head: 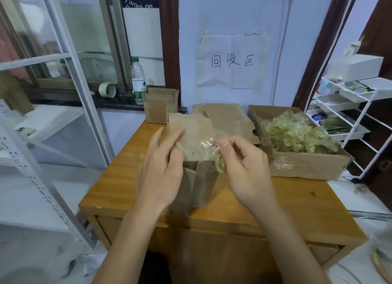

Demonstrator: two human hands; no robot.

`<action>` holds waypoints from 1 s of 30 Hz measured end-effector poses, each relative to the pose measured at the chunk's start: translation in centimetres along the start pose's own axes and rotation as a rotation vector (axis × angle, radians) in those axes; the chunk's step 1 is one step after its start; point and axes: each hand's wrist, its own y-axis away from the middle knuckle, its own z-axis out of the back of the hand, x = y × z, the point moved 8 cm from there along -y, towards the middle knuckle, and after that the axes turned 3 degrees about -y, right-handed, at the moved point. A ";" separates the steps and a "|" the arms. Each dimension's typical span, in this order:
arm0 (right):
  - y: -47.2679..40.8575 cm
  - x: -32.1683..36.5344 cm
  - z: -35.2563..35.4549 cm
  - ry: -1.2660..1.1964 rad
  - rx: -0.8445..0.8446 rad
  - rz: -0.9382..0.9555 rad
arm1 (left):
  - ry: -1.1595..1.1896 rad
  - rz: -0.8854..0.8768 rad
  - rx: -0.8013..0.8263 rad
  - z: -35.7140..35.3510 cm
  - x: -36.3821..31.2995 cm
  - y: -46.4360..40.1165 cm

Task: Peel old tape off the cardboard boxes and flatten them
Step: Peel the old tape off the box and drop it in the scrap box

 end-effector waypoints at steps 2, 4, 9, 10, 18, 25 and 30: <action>-0.2 -0.3 0.2 0.008 -0.029 -0.007 | 0.068 0.005 0.059 -0.4 -0.4 -0.4; -0.3 -0.3 0.3 0.027 -0.053 -0.004 | 0.078 -0.002 0.093 -0.8 -0.8 -0.4; 0.1 -1.6 0.0 -0.066 -0.108 -0.105 | 0.082 0.017 0.084 -0.9 -0.4 -0.6; 0.3 -1.9 0.1 -0.107 -0.123 -0.130 | 0.085 0.027 0.083 -0.8 -0.3 -0.5; 1.3 1.7 0.5 0.022 -0.252 0.321 | 0.054 0.044 0.087 -0.9 -0.1 -0.7; 2.1 2.1 -0.2 0.381 -0.149 0.639 | 0.052 0.044 0.075 -0.7 0.1 -0.7; 2.0 1.0 -0.3 0.372 0.034 0.572 | 0.060 0.058 0.075 -0.7 0.2 -0.7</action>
